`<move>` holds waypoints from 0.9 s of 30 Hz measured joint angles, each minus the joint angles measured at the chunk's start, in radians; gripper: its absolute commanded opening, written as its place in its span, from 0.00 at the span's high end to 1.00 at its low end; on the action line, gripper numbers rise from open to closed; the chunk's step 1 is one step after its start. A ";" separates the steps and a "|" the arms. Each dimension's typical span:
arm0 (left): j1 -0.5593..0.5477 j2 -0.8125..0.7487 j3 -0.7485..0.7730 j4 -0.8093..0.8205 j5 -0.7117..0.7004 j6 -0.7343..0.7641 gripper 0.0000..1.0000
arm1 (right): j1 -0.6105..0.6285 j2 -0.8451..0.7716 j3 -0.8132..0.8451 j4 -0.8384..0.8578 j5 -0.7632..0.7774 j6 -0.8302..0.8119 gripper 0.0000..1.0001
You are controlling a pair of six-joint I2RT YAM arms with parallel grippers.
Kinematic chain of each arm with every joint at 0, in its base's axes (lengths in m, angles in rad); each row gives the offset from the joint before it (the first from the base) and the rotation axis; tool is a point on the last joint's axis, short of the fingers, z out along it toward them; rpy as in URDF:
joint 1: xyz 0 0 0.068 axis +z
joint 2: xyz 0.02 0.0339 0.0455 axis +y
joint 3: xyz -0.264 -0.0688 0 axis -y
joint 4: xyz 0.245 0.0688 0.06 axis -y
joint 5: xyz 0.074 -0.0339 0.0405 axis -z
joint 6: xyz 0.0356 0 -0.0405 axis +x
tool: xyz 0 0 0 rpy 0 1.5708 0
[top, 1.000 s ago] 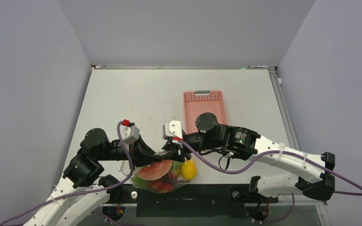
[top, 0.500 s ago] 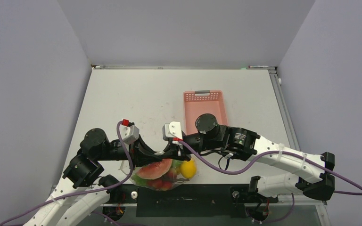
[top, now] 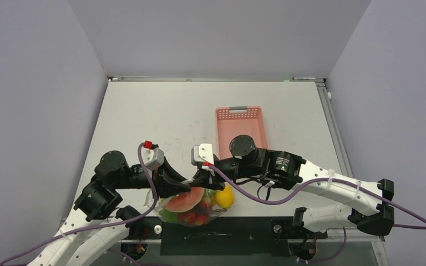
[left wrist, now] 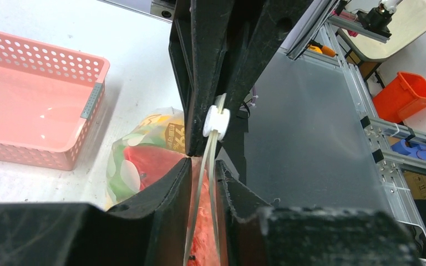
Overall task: Place the food in the zip-top bag and seal the zipper
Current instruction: Zip the zipper food storage bag at the center of the board.
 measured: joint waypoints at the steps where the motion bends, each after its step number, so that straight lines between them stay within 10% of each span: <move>1: 0.000 0.000 0.000 -0.001 -0.001 0.003 0.67 | 0.000 0.000 0.000 -0.005 0.003 0.001 0.95; 27: 0.000 -0.013 0.024 0.059 -0.061 0.013 0.44 | 0.000 0.006 0.000 -0.076 0.038 0.023 0.95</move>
